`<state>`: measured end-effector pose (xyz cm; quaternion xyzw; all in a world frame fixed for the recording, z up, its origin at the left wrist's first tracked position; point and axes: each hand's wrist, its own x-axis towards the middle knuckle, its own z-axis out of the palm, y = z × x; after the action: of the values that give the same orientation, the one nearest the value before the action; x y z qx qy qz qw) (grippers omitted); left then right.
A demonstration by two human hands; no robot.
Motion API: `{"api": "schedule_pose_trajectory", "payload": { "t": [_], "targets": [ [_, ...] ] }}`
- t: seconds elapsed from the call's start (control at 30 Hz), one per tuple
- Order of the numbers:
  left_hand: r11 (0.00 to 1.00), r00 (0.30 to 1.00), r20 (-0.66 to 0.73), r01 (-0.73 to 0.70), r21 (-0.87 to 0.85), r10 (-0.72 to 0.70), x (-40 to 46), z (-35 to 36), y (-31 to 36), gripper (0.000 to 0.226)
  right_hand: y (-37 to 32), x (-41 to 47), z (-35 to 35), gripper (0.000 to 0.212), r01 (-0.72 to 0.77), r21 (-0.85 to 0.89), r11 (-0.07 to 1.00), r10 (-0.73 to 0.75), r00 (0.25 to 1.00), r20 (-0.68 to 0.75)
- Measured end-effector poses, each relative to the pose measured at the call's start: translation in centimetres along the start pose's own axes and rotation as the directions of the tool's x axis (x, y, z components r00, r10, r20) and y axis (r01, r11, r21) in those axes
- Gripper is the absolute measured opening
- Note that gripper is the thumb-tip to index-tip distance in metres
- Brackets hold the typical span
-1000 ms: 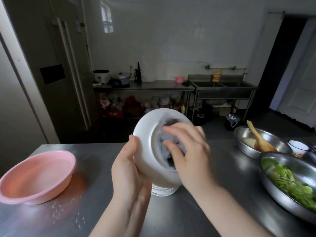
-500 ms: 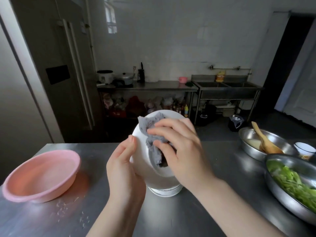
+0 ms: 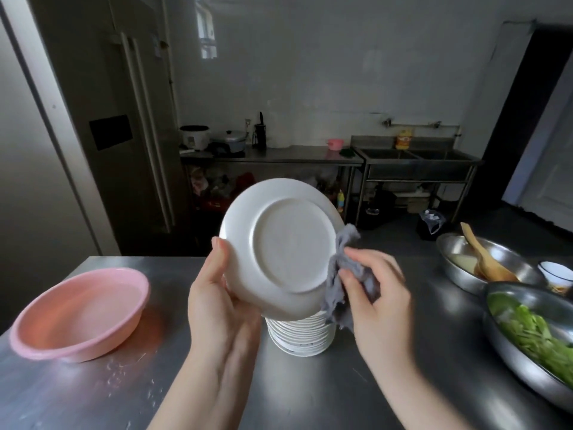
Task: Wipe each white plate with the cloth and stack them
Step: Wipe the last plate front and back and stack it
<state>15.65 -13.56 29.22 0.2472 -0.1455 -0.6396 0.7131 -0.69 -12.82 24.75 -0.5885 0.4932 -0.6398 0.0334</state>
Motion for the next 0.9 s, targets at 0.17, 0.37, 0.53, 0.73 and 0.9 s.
{"api": "schedule_pose_trajectory", "payload": {
  "t": [0.17,0.37,0.53,0.73,0.9],
  "targets": [
    [0.99,0.994,-0.023,0.109,-0.091,-0.111,0.0,0.2,-0.9,0.035,-1.1,-4.0,2.5,0.022,0.155,-0.049,0.987,-0.157,0.987,-0.033],
    [0.965,0.967,0.001,0.256,-0.055,-0.256,-0.1,-0.7,-1.9,0.053,-2.4,-3.2,3.9,0.027,0.3,-0.143,0.943,-0.284,0.951,0.125],
    [0.982,0.984,-0.023,0.178,0.069,-0.177,1.1,-2.1,-2.3,0.044,-1.6,-2.8,2.4,0.026,0.129,0.019,0.991,-0.131,0.976,0.177],
    [0.916,0.999,-0.01,-0.031,0.4,0.039,4.2,-4.5,-2.7,0.025,2.2,-3.0,-1.6,0.031,-0.144,0.026,0.989,0.145,0.989,-0.022],
    [0.623,0.925,0.251,-0.378,0.684,0.286,7.7,-4.7,-3.5,0.011,4.4,-4.6,-2.1,0.032,-0.242,-0.002,0.97,0.241,0.969,-0.043]
  ]
}}
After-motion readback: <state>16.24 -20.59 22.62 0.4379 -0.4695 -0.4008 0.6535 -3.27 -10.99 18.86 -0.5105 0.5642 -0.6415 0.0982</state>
